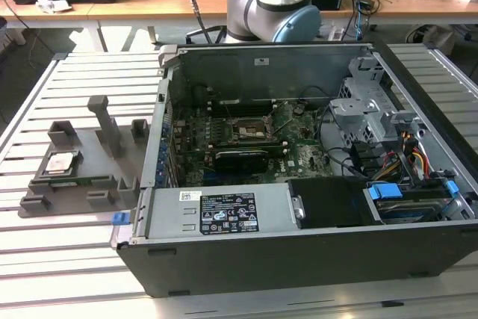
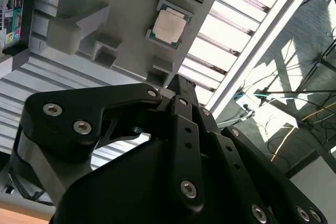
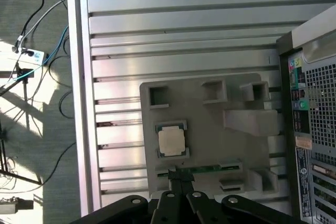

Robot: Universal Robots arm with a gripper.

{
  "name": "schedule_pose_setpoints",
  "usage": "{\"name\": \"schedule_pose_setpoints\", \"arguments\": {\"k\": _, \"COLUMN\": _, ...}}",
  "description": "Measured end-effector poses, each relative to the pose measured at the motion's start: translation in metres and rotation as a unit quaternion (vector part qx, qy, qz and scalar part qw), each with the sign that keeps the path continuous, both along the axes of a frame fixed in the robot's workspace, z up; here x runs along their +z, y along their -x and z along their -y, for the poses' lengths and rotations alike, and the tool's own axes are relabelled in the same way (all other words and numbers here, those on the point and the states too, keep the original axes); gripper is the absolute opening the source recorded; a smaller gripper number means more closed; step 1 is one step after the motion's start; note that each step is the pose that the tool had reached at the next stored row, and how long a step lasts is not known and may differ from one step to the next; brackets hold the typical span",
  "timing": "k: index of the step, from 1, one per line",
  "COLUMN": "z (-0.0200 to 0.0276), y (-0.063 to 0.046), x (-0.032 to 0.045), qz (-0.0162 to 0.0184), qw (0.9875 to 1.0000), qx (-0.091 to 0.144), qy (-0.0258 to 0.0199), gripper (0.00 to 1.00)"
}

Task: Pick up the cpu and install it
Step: 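Reach for the cpu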

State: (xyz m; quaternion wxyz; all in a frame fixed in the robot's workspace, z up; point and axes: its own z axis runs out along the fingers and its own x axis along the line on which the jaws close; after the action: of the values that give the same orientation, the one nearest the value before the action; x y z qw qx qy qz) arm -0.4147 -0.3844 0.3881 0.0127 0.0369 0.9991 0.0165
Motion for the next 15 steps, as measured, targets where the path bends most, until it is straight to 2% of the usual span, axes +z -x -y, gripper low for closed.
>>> {"name": "schedule_pose_setpoints", "arguments": {"k": 1, "z": 0.0000, "y": 0.011, "x": -0.0002, "qz": 0.0000, "qw": 1.0000, "qx": 0.000, "qy": 0.0000, "gripper": 0.11}}
{"name": "schedule_pose_setpoints", "arguments": {"k": 13, "z": 0.0000, "y": 0.036, "x": -0.0008, "qz": 0.0000, "qw": 1.0000, "qx": 0.000, "qy": 0.0002, "gripper": 0.11}}
{"name": "schedule_pose_setpoints", "arguments": {"k": 15, "z": 0.0000, "y": 0.044, "x": -0.0010, "qz": 0.0000, "qw": 1.0000, "qx": 0.000, "qy": 0.0003, "gripper": 0.11}}
